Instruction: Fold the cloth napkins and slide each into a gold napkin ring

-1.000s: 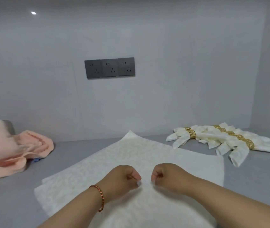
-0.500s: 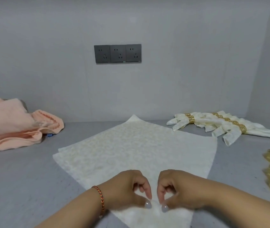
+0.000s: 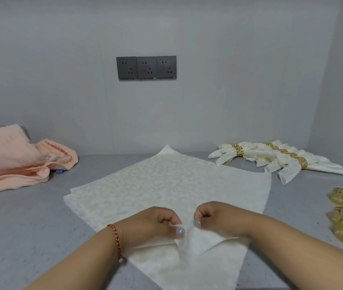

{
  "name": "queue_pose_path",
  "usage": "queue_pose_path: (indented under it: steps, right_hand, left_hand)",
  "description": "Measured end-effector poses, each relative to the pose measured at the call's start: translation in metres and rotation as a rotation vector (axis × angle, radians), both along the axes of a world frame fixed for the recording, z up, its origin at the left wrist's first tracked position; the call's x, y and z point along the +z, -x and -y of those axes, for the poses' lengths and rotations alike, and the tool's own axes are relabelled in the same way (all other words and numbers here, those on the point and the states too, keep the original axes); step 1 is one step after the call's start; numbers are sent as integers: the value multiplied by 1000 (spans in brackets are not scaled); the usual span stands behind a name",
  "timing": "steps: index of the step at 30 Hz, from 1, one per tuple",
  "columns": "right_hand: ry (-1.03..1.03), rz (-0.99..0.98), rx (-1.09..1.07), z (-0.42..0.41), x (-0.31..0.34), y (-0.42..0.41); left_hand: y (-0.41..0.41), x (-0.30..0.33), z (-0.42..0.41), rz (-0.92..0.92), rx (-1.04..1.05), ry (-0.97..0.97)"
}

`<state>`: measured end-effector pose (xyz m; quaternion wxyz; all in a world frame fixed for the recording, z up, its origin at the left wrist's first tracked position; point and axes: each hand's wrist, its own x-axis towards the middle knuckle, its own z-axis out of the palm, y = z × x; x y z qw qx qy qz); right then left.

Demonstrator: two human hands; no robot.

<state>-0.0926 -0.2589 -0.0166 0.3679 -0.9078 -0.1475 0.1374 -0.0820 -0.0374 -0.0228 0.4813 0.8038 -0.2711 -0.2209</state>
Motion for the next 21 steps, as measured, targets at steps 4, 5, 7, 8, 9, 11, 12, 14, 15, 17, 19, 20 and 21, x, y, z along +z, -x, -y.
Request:
queue_pose_path:
  steps: [4,5,7,8,9,11,12,14,15,17,19,20,21]
  right_hand:
    - [-147,59,-60,3,1,-1]
    - [-203,60,-25,7,2,2]
    - [-117,118,70,16,4,7]
    - [-32,184,88,20,3,10]
    - [36,283,80,22,1,10]
    - [28,448,24,22,-3,9]
    - [0,484,-4,22,-4,8]
    - [-48,493,-64,20,-7,5]
    - [-80,479,-98,20,-9,2]
    - [-126,449,-163,20,-11,-3]
    - [-139,417,-231,16,-12,-7]
    - [-150,404,-256,15,-12,-8]
    - [-161,392,-272,14,-12,-8]
  left_hand:
    - [-13,-7,1,97,171,-10]
    - [-14,-8,2,73,197,22]
    - [-17,-9,2,60,222,43]
    - [-18,-9,2,63,235,37]
    - [-19,-10,2,69,244,38]
    - [-18,-11,1,80,260,65]
    - [-16,-10,1,73,264,96]
    - [-12,-7,-1,-28,245,195]
    - [-11,-7,-4,-93,211,245]
    - [-9,-4,-14,-78,163,250]
    - [-5,-4,-20,112,165,148]
    - [-5,-7,-23,221,178,91]
    - [-4,-7,-24,298,235,57]
